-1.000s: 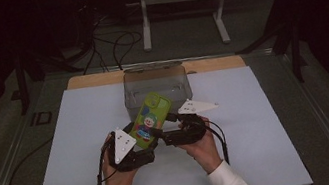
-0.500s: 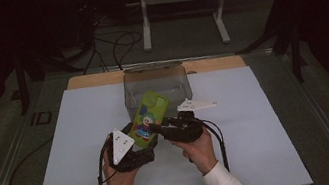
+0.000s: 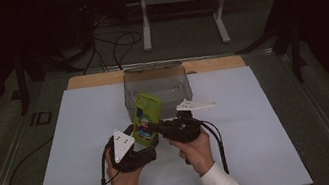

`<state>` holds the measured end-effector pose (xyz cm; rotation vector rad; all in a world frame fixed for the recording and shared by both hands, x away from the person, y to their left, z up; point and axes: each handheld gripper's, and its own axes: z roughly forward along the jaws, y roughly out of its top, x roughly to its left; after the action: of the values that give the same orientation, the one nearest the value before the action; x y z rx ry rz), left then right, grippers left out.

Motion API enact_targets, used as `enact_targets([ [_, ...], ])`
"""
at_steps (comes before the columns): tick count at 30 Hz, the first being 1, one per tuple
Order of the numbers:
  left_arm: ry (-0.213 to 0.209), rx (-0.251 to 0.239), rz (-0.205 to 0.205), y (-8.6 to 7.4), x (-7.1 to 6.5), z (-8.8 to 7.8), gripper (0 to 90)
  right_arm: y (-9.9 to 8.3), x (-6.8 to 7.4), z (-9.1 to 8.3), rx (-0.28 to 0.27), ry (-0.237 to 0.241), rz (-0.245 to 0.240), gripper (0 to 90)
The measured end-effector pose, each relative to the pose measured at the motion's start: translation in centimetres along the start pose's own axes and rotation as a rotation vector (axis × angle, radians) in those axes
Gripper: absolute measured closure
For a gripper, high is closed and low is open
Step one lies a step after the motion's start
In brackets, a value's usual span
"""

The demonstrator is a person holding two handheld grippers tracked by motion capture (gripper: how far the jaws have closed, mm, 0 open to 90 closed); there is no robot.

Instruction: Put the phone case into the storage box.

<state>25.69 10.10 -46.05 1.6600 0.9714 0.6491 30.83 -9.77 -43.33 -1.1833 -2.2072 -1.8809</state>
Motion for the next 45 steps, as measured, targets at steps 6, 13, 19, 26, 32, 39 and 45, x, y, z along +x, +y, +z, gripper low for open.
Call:
enact_targets([
  [6,0.005,0.008,0.003,-0.1,-0.2,0.1,15.3,-0.1,0.3,0.0,-0.001,-0.028,-0.009,77.9],
  [13,-0.009,0.028,0.067,0.0,-0.2,0.5,11.6,-0.1,0.5,-0.2,-0.008,-0.025,-0.008,77.9],
  [19,-0.021,0.055,0.107,0.0,0.2,0.5,0.0,0.1,0.5,-0.6,-0.018,-0.048,-0.023,77.8],
  [26,-0.039,0.041,0.122,0.5,0.6,0.0,0.0,0.3,0.7,-0.6,0.0,-0.075,-0.042,77.8],
  [32,-0.045,0.037,0.125,0.7,1.1,-0.4,0.0,0.6,0.7,-1.1,0.012,-0.097,-0.043,77.7],
  [39,-0.055,0.044,0.137,1.2,1.9,-1.2,0.0,1.8,0.6,-1.8,0.027,-0.121,-0.064,77.7],
  [45,-0.045,0.041,0.143,1.1,2.9,-2.6,0.0,2.7,0.5,-2.3,0.047,-0.142,-0.066,77.7],
])
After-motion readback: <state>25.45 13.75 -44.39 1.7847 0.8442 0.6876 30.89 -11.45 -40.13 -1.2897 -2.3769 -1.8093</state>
